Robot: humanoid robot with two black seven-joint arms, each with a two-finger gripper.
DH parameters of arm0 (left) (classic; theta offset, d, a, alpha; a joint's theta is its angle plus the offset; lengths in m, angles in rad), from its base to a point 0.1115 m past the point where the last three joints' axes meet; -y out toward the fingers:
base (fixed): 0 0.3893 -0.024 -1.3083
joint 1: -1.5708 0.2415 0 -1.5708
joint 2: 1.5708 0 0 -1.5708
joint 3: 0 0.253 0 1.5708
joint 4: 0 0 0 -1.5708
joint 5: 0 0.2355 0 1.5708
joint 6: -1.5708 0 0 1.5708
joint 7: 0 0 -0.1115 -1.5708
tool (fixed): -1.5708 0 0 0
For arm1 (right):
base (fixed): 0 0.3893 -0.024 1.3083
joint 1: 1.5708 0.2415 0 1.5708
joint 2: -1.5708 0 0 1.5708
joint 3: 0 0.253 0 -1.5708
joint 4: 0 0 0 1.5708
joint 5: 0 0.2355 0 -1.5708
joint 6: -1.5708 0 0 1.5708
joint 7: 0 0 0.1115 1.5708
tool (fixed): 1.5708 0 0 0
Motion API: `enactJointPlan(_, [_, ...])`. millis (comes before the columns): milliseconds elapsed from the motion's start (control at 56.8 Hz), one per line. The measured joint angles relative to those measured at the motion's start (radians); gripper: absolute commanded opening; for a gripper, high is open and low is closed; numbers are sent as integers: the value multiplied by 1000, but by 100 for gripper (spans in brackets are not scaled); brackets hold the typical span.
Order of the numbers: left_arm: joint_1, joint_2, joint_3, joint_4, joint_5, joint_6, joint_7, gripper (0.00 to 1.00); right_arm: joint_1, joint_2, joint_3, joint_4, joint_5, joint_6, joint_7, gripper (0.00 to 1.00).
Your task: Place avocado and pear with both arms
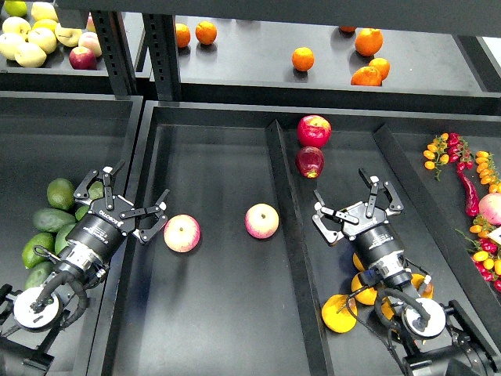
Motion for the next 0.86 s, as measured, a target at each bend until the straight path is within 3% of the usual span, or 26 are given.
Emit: enactJointPlan(863, [38,0,-1,-35,0,0,-12,100,-5,0,3,8,7,0,0,100])
